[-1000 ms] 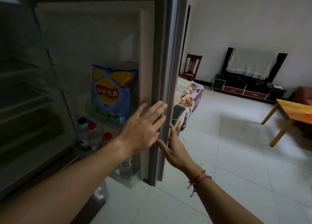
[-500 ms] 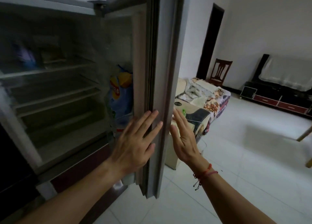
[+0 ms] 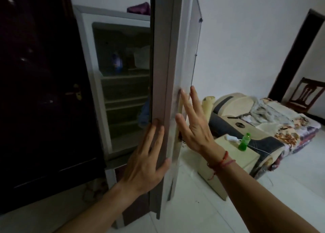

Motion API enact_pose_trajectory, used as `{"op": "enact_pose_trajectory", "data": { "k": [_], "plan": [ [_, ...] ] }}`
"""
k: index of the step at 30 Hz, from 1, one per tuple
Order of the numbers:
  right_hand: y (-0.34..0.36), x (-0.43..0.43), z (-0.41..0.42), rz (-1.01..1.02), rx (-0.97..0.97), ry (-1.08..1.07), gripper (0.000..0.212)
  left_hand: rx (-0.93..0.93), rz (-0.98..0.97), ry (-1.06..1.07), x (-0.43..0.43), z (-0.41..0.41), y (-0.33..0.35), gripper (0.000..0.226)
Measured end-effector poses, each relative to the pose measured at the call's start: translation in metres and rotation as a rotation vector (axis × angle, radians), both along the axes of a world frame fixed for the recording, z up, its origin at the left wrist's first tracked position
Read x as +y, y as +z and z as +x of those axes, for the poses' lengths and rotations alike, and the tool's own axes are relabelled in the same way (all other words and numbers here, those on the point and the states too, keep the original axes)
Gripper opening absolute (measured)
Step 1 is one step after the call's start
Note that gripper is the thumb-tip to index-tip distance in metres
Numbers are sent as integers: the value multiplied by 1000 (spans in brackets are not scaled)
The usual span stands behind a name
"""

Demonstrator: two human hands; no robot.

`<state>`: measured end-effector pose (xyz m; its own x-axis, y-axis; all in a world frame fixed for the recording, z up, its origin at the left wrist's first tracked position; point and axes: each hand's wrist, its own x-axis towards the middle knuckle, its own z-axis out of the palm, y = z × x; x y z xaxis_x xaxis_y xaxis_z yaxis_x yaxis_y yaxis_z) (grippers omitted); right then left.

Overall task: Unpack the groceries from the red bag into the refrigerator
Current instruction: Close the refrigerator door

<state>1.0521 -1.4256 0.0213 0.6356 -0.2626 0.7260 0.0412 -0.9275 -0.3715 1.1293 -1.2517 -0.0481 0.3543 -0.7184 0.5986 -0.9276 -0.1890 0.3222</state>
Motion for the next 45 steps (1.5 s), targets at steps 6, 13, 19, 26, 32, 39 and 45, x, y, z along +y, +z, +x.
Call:
{"op": "enact_pose_trajectory", "data": {
  "k": [6, 13, 19, 26, 32, 39, 45],
  "plan": [
    [18, 15, 67, -124, 44, 17, 70, 170, 12, 90, 29, 32, 9, 90],
    [28, 29, 133, -193, 86, 42, 68, 451, -121, 129, 38, 74, 6, 92],
    [31, 36, 184, -203, 137, 58, 74, 712, -303, 159, 33, 115, 10, 87],
    [26, 37, 238, -217, 141, 51, 74, 796, -407, 191, 27, 173, 9, 88],
    [21, 34, 282, -270, 158, -3, 76, 840, -381, 196, 21, 221, 3, 98],
    [16, 33, 325, -308, 166, -57, 75, 885, -377, 220, 14, 265, 9, 96],
    [7, 35, 339, -343, 113, -119, 80, 897, -395, 204, 10, 277, 0, 98]
  ]
}}
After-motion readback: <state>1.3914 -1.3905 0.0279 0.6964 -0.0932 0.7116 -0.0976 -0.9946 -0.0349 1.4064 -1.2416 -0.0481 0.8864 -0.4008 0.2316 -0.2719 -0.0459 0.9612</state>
